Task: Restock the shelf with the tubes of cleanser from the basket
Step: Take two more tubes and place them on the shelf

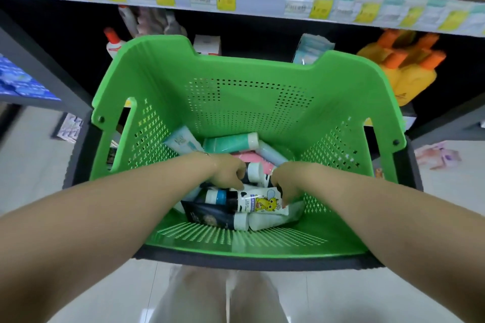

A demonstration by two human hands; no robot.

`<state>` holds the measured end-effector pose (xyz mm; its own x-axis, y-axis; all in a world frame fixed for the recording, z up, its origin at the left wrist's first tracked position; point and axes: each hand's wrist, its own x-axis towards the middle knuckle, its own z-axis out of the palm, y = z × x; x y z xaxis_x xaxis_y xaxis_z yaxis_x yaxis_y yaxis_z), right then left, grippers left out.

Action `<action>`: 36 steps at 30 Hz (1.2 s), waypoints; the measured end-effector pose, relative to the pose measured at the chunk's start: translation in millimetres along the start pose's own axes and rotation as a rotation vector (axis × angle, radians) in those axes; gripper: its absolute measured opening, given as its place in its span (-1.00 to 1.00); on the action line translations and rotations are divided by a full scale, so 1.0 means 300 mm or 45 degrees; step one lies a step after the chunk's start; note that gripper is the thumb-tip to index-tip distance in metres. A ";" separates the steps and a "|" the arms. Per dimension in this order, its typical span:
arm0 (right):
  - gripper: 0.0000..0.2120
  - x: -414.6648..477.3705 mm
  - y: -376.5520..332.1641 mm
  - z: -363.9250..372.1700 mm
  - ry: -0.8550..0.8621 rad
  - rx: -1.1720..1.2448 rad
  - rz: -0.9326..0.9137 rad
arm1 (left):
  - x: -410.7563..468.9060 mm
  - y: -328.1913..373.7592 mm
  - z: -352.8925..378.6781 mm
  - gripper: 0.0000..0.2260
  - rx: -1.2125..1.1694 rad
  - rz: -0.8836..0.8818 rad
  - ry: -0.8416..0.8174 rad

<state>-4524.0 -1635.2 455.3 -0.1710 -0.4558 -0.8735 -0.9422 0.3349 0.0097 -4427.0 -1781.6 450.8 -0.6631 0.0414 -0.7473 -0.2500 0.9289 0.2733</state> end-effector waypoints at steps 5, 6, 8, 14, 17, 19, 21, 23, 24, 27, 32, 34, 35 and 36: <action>-0.79 -0.011 -0.004 -0.041 0.093 -0.060 -0.003 | -0.012 0.009 -0.033 -0.61 -0.112 0.013 0.089; -0.73 -0.019 -0.001 -0.055 0.088 -0.020 -0.017 | -0.012 0.010 -0.031 -0.59 -0.116 0.016 0.083; -0.70 -0.034 0.008 -0.081 0.104 0.118 -0.043 | -0.013 0.010 -0.024 -0.51 -0.122 0.036 0.064; -0.91 -0.049 -0.005 -0.154 0.364 0.454 -0.287 | -0.033 0.031 -0.031 -0.47 -0.259 0.112 0.085; -0.82 -0.060 0.002 -0.176 0.532 0.623 -0.282 | -0.038 0.015 -0.065 -0.51 -0.303 0.047 0.156; -0.72 -0.066 0.014 -0.186 0.570 0.709 -0.220 | -0.039 -0.008 -0.087 -0.56 -0.294 -0.041 0.200; -0.64 -0.064 0.020 -0.180 0.499 0.629 -0.128 | -0.039 -0.029 -0.100 -0.62 -0.291 -0.112 0.243; -0.68 -0.056 0.009 -0.144 0.343 0.501 -0.064 | -0.042 -0.040 -0.105 -0.63 -0.289 -0.144 0.267; -0.71 -0.052 -0.003 -0.115 0.255 0.441 -0.042 | -0.044 -0.042 -0.106 -0.61 -0.298 -0.150 0.270; -0.62 -0.018 -0.030 -0.016 0.050 0.228 -0.011 | -0.041 -0.036 -0.104 -0.58 -0.339 -0.148 0.262; -0.74 0.035 -0.032 0.055 -0.107 0.033 -0.035 | -0.033 -0.022 -0.099 -0.64 -0.346 -0.127 0.279; -0.70 0.038 -0.028 0.057 -0.186 0.044 -0.037 | -0.036 -0.022 -0.103 -0.64 -0.353 -0.123 0.284; -0.67 0.040 -0.022 0.055 -0.205 0.067 -0.031 | -0.037 -0.023 -0.108 -0.64 -0.362 -0.124 0.289; -0.67 0.043 -0.014 0.053 -0.204 0.100 -0.022 | -0.038 -0.023 -0.112 -0.64 -0.371 -0.126 0.295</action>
<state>-4517.7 -1629.4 436.3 -0.1011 -0.3269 -0.9396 -0.9181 0.3945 -0.0385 -4441.5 -1800.7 477.8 -0.7591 -0.1586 -0.6313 -0.4888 0.7793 0.3920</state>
